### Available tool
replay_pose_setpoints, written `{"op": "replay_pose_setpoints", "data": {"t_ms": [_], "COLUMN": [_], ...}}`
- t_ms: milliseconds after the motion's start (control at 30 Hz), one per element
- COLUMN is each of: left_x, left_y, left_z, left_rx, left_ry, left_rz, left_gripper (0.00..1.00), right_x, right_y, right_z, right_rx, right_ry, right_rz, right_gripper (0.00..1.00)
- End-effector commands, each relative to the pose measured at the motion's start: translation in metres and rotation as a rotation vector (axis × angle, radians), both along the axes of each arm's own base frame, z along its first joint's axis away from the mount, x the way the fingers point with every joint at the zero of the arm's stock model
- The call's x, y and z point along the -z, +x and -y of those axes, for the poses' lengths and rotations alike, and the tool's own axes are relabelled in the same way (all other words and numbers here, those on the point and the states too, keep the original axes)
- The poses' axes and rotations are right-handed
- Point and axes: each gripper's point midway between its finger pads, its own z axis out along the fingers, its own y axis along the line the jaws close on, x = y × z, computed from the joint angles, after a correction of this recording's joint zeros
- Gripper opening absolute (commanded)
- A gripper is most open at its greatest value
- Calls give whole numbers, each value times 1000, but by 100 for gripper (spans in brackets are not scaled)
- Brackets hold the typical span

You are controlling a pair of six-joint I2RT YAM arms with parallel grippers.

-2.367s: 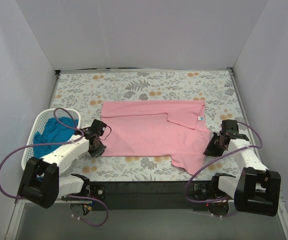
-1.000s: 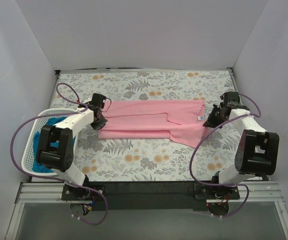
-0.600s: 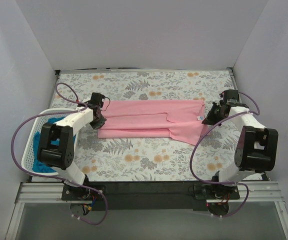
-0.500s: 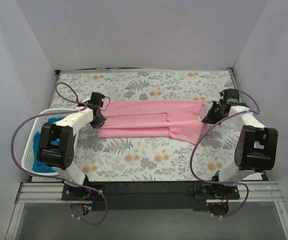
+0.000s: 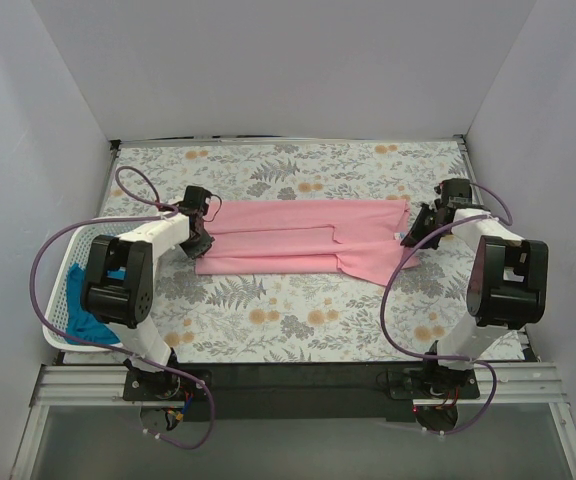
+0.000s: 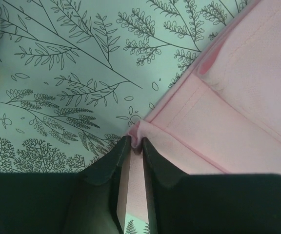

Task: Fold and stack the t-shirts
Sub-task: Fold the tshirt

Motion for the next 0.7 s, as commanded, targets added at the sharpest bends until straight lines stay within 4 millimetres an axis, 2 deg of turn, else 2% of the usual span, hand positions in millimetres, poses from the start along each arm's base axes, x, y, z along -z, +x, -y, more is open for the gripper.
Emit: {"op": "replay_pose_setpoints", "data": {"t_ms": [0, 33, 133, 167, 233, 267, 333, 367, 400, 500, 533, 567, 633, 667], "left_x": [-6, -10, -22, -27, -40, -46, -64, -66, -79, -85, -93, -90, -91, -99], "left_y": [7, 8, 8, 8, 6, 6, 4, 0, -1, -11, -14, -21, -30, -33], "left_z": [-8, -8, -11, -12, -14, -14, -15, -15, -15, -11, -11, -11, -7, -6], "left_rx": [-18, -18, -24, -24, -27, -28, -23, -16, -7, 26, 38, 47, 70, 76], "left_ry": [19, 21, 26, 27, 32, 32, 42, 50, 57, 57, 54, 56, 51, 43], "left_rz": [33, 43, 86, 99, 137, 158, 214, 225, 268, 297, 325, 318, 330, 364], "left_gripper": [17, 20, 30, 33, 37, 39, 45, 50, 54, 64, 65, 66, 67, 67], "right_x": [-12, -14, -27, -38, -45, -56, -56, -64, -58, -56, -45, -43, -25, -19], "right_y": [16, 15, 11, 10, 4, 1, -11, -16, -26, -43, -56, -61, -76, -82], "right_z": [4, 4, 5, 2, 3, -7, -4, -15, -14, -28, -37, -42, -46, -49], "right_rx": [-17, -26, -41, -54, -63, -89, -96, -124, -130, -174, -203, -217, -227, -236], "right_ry": [-44, -55, -118, -136, -197, -219, -297, -311, -345, -379, -375, -373, -371, -365], "right_rz": [81, 88, 122, 152, 169, 202, 191, 219, 198, 210, 185, 186, 138, 121], "right_gripper": [20, 28, 43, 45, 49, 50, 51, 52, 54, 54, 54, 54, 54, 54]}}
